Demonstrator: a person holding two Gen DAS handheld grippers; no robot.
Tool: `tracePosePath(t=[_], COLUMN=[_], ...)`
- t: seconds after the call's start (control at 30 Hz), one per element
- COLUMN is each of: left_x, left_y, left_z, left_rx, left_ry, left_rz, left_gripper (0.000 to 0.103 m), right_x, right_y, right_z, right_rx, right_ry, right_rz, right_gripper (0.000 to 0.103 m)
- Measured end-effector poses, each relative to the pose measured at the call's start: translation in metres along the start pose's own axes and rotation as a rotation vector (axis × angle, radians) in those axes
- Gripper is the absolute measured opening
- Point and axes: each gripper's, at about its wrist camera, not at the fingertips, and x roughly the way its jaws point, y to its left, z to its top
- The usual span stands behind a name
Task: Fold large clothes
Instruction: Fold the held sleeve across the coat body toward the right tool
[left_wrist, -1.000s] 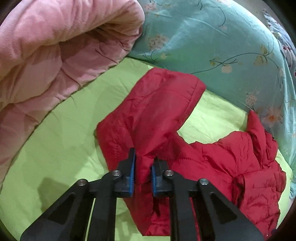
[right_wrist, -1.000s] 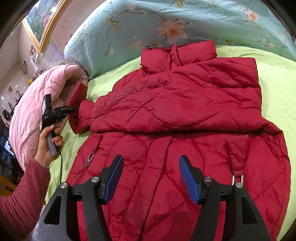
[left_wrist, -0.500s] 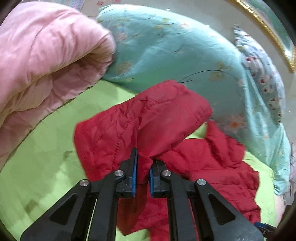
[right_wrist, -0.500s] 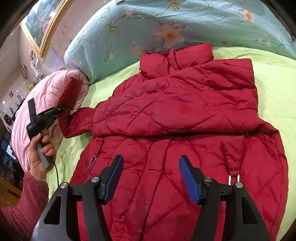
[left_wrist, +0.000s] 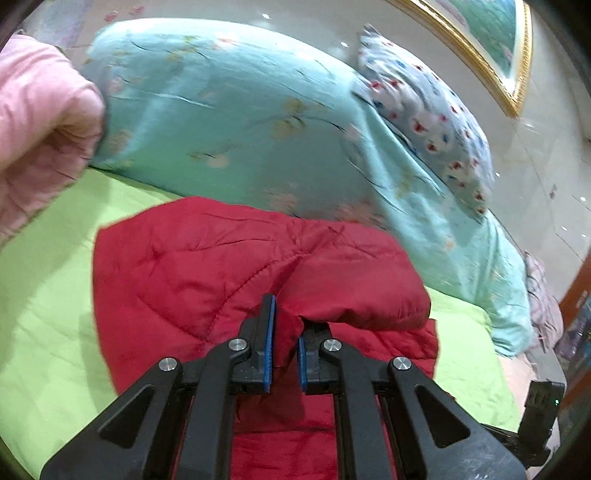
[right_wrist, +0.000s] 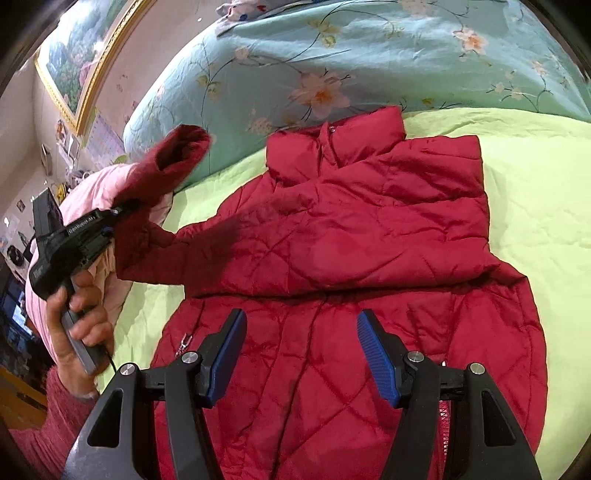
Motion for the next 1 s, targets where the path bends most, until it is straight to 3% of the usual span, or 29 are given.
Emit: tracePosePath(t=[0.3, 0.47, 0.67, 1.0], left_x=[0.040, 0.062, 0.089, 0.118], left_y=[-0.056, -0.081, -0.096, -0.092], left_z=[-0.028, -0.045, -0.076, -0.107], left_rx=[0.004, 0.002, 0.016, -0.020], left_ry=[0.089, 0.136, 0.210, 0.292], left_rz=[-0.106, -0.146, -0.141, -0.138], left_gripper=[0.007, 0.007, 0.007, 0.007], right_x=[-0.010, -0.010, -0.001, 0.034], right_y=[-0.019, -0.039, -0.056, -0.093], right_z=[0.007, 0.012, 0.021, 0.040], right_rx=[0.083, 0.173, 0.261, 0.389], right_ry=[-0.041, -0.058, -0.067, -0.023], right_rz=[0.015, 0.096, 0.140, 0.136], right_gripper=[0.069, 0.069, 0.073, 0.079])
